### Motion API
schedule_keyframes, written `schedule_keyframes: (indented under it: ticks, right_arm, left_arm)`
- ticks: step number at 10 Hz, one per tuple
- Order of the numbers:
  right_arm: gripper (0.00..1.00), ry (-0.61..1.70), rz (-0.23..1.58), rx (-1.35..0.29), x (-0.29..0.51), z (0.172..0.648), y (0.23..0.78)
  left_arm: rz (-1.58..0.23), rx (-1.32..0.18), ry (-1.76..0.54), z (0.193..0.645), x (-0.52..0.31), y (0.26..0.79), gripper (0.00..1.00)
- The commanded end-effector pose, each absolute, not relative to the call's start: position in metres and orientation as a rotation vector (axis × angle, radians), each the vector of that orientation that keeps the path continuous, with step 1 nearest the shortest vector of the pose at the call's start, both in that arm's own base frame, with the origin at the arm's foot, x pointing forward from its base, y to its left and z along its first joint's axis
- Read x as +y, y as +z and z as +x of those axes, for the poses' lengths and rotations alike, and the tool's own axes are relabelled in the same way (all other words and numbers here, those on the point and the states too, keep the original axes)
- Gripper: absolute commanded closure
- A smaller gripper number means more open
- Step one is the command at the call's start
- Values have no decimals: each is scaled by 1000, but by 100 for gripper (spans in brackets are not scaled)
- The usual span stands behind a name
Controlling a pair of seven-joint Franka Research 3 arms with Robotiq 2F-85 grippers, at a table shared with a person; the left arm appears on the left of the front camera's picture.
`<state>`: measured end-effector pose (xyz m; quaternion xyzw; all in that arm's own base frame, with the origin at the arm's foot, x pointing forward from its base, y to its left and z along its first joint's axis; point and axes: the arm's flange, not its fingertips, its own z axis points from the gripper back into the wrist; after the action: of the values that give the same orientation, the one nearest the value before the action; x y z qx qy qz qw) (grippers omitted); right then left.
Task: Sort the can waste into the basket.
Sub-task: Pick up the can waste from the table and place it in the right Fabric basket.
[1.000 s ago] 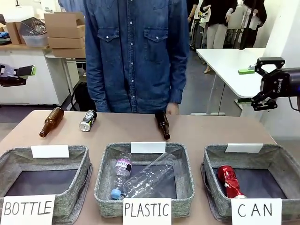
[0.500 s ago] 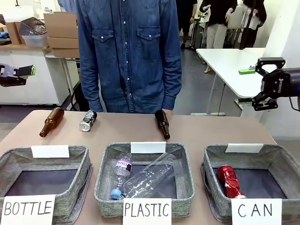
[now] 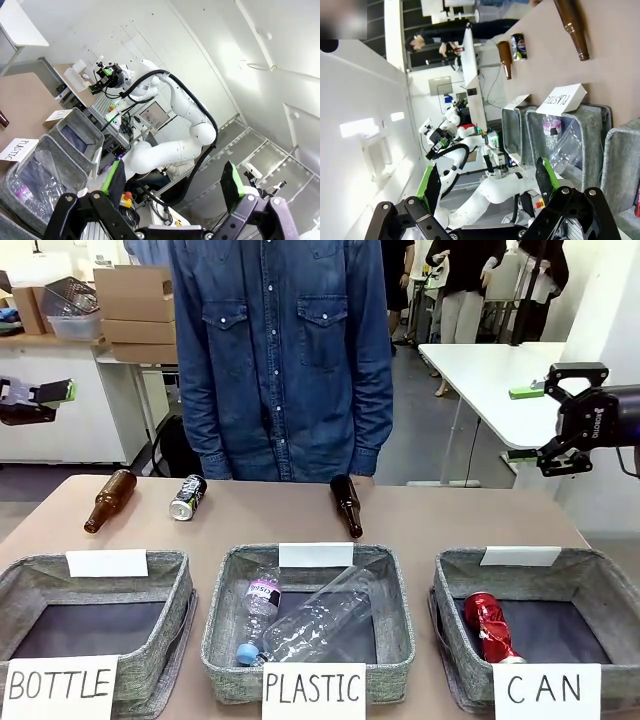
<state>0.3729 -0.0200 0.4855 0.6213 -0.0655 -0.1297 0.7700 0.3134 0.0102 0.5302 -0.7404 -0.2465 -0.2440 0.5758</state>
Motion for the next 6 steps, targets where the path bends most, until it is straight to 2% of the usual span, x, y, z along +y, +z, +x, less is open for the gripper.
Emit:
schedule_keyframes:
  ticks: [1,2,3,5,6]
  right_arm:
    - [0,-253,1349,-150,-25,375,486]
    - [0,-253,1349,-150,-25,375,486]
    - [0,-253,1349,-150,-25,375,486]
    - [0,-253,1349,-150,-25,375,486]
    - [0,-253,1349,-150,-25,375,486]
  left_arm:
    - [-1734,-577,-571,313,10,530,0]
    - [-1520,-545,-539,319,-1,550,0]
    - [-1277,-365,-496,337,-16,555,0]
    - [-680,-221,-344,362,-37,542,0]
    - [-441,-140,-328,368,-42,533,0]
